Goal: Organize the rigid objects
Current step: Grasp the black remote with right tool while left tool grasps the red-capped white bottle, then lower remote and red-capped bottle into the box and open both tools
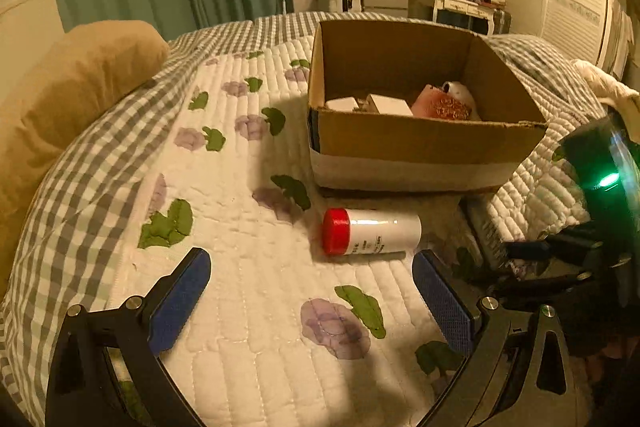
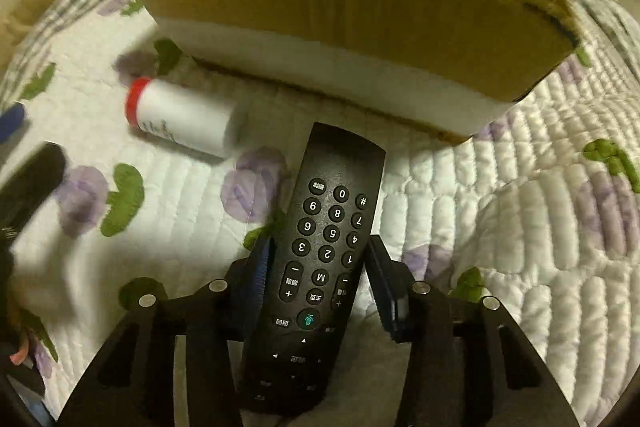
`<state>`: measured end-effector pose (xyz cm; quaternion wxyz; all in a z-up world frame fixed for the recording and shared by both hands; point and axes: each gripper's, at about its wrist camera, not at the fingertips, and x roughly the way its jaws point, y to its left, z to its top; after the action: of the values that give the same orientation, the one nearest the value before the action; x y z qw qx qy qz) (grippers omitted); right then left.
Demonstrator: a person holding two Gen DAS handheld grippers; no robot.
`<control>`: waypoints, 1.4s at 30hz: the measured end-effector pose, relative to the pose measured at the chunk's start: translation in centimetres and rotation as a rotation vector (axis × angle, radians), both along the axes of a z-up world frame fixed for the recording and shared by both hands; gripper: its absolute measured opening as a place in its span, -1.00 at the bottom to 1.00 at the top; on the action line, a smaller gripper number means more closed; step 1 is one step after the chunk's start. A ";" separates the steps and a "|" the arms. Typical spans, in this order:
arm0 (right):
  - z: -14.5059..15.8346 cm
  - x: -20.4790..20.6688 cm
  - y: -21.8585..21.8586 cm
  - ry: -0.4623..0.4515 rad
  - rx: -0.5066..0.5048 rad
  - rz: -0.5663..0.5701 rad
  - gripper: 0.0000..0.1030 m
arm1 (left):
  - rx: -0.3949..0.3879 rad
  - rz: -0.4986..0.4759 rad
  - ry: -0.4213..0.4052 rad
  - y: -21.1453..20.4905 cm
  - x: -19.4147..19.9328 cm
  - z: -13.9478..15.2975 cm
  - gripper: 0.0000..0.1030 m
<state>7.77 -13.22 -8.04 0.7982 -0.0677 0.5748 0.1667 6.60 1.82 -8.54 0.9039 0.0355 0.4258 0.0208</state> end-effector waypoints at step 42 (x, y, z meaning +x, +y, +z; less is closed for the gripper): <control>5.8 -2.0 -3.0 -0.156 0.159 0.005 -0.62 | -0.050 -0.034 0.052 -2.7 2.0 -1.5 0.55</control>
<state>5.77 -16.19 -2.27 0.8430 -0.0186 0.4957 0.2081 8.62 -0.91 -10.07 0.8933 0.0206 0.4490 -0.0064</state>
